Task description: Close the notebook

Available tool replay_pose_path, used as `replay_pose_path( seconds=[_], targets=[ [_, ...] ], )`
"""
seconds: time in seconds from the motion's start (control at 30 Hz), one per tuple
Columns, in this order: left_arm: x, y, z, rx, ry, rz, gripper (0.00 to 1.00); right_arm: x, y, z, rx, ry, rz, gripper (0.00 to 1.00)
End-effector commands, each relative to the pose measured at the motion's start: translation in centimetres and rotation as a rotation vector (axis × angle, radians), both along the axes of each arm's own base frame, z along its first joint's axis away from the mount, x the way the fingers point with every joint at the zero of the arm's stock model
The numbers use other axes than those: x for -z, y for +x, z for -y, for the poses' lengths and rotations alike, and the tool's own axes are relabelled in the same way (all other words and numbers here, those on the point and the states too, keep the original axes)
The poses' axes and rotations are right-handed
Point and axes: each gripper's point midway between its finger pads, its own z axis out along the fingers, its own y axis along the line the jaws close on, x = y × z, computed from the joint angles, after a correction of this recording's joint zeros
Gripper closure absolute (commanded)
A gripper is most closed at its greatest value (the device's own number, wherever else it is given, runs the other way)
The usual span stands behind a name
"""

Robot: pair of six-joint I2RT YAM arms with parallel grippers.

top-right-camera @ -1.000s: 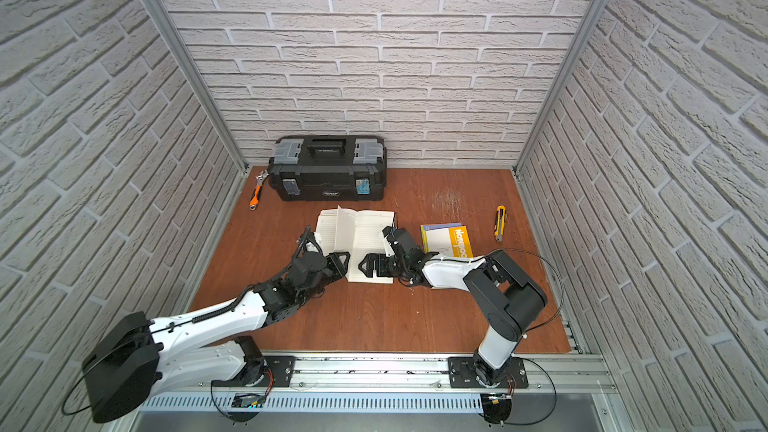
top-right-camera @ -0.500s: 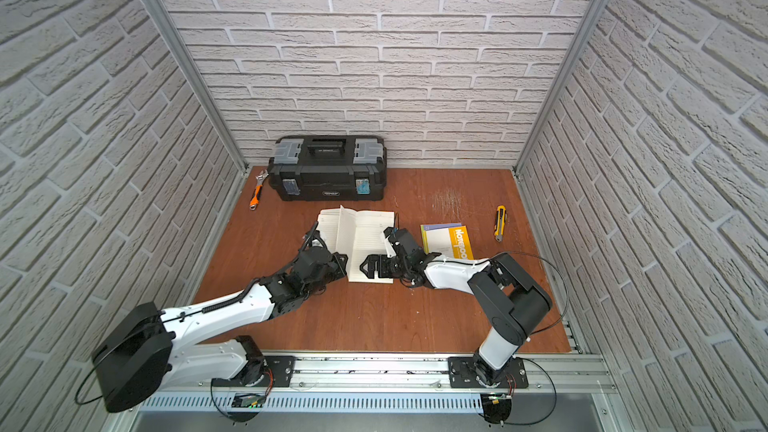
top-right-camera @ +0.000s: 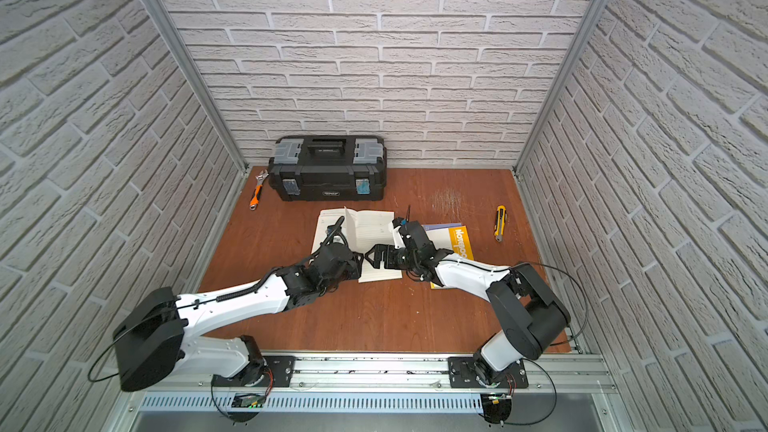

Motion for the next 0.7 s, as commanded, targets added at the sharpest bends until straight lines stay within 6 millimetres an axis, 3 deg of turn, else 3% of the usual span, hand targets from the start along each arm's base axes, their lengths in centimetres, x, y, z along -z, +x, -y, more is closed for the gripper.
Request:
replay_pose_path(
  seconds=[0.0, 0.23, 0.67],
  targets=[
    [-0.9, 0.4, 1.3, 0.051, 0.016, 0.038, 0.54, -2.3, 0.7, 1.6, 0.032, 0.013, 0.055, 0.00],
    [-1.5, 0.8, 3.2, 0.109, 0.021, 0.044, 0.52, -4.3, 2.4, 5.6, 0.120, 0.000, 0.092, 0.00],
    [-1.5, 1.1, 9.3, 0.263, -0.029, 0.031, 0.43, -6.1, 3.7, 7.9, 0.169, 0.008, 0.121, 0.00]
  ],
)
